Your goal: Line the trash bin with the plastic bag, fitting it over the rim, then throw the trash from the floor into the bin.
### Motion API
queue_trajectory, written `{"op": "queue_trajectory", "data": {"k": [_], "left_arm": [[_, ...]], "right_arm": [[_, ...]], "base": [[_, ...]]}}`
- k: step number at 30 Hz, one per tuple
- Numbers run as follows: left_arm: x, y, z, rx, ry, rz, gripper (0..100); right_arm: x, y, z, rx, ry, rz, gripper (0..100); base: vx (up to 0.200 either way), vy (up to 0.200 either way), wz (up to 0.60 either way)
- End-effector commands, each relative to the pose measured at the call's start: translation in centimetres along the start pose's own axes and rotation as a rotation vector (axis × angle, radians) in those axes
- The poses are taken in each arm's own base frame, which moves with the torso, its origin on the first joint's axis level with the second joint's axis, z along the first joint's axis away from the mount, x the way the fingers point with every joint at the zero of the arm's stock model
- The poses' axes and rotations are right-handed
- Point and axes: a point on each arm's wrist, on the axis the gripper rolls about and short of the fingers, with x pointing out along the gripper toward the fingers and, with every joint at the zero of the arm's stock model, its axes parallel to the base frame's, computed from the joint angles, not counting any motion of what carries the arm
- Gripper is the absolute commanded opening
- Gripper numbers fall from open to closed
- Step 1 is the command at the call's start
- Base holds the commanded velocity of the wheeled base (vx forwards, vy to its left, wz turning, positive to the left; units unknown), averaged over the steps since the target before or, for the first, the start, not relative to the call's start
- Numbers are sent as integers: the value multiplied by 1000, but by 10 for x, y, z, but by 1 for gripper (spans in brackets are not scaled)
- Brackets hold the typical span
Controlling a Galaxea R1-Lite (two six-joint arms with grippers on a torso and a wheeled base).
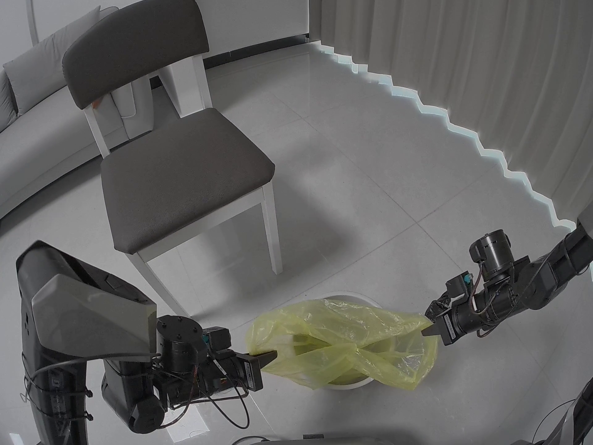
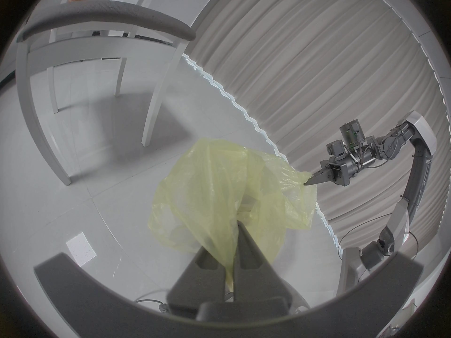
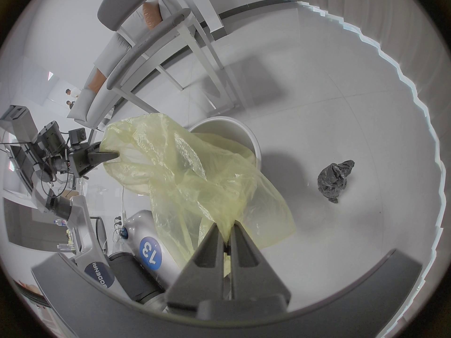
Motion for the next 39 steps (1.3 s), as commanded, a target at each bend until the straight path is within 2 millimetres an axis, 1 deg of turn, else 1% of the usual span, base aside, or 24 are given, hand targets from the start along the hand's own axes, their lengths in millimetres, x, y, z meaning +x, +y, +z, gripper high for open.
{"op": "queue_trajectory", "data": {"k": [1, 7, 10, 14, 15, 16, 20, 21, 23, 26, 29, 30, 31, 32, 33, 34, 35, 37, 38, 39], "left_arm": [[-8, -3, 4, 6, -19, -8, 0], [-13, -2, -9, -4, 41, 10, 0], [-11, 2, -16, -9, 69, 21, 0], [-3, 7, -20, -14, 83, 29, 0], [-2, 7, -21, -14, 84, 30, 0], [1, 8, -22, -14, 86, 29, 0], [13, 13, -23, -8, 79, 29, 0], [14, 14, -23, -9, 80, 30, 0], [28, 20, -23, -4, 62, 27, 0], [44, 27, -20, 1, 30, 18, 0], [53, 32, -13, 4, -6, 15, 0], [56, 35, -7, 5, -32, 16, 0], [56, 37, -3, 4, -49, 21, 0], [56, 37, -3, 4, -49, 21, 0], [49, 35, 6, 5, -69, 21, 0], [48, 34, 6, 5, -69, 21, 0], [33, 27, 10, 5, -69, 21, 0], [16, 19, 9, 2, -55, 20, 0], [11, 17, 9, 2, -52, 21, 0], [0, 11, 10, 0, -50, 17, 0]], "right_arm": [[-20, 5, 7, -26, -40, -7, 0], [-15, 5, -3, -25, 13, -6, 0], [-11, 4, -6, -23, 26, -6, 0], [4, -1, -9, -9, 67, -3, 0], [5, -1, -9, -9, 68, -1, 0], [12, -4, -10, -6, 75, -1, 0], [30, -11, -8, -11, 75, -1, 0], [31, -11, -8, -11, 75, -3, 0], [45, -18, -3, -15, 68, -4, 0], [57, -29, 8, -6, 53, -11, 0], [61, -38, 20, 2, 20, -24, 0], [62, -41, 28, 3, -2, -29, 0], [62, -43, 33, 3, -16, -29, 0], [62, -43, 33, 3, -16, -29, 0], [60, -43, 35, 4, -19, -31, 0], [60, -43, 35, 4, -19, -31, 0], [52, -40, 34, 2, -16, -33, 0], [39, -35, 32, -2, -18, -31, 0], [35, -35, 31, -3, -19, -33, 0], [25, -32, 30, -5, -27, -36, 0]], "base": [[0, 0, 0], [0, 0, 0], [0, 0, 0], [0, 0, 0], [0, 0, 0], [0, 0, 0], [0, 0, 0], [0, 0, 0], [0, 0, 0], [0, 0, 0], [0, 0, 0], [0, 0, 0], [0, 0, 0], [0, 0, 0], [0, 0, 0], [0, 0, 0], [0, 0, 0], [0, 0, 0], [0, 0, 0], [0, 0, 0]]}}
